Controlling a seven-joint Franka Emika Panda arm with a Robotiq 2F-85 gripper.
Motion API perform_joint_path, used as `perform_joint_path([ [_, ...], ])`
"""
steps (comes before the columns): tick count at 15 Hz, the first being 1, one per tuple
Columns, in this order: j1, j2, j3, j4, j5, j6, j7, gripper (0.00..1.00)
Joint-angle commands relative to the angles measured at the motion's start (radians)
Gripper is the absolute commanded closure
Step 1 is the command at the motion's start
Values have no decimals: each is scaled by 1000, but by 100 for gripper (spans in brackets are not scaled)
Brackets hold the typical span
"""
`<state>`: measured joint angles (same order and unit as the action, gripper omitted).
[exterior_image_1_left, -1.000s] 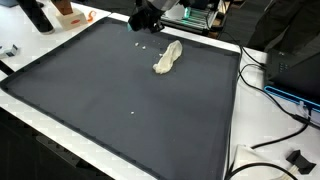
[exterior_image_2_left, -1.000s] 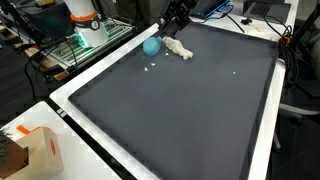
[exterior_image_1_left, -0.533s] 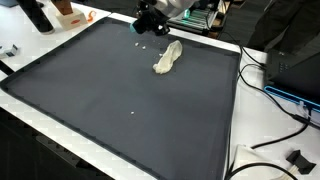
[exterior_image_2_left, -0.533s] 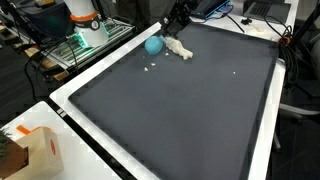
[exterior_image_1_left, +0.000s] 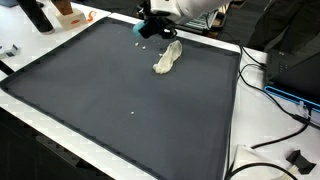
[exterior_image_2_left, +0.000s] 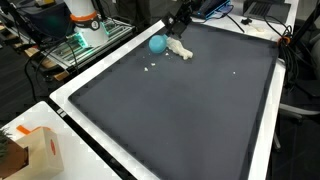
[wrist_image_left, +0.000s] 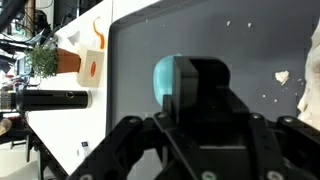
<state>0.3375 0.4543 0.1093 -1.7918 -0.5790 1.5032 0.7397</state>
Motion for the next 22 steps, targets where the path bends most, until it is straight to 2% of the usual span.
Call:
perform_joint_path([
  [1, 18, 33, 10, 40, -30, -38, -104, 75],
  [11, 42, 39, 25, 63, -33, -28, -374, 75],
  [22, 54, -6, 49, 44, -117, -9, -477, 75],
])
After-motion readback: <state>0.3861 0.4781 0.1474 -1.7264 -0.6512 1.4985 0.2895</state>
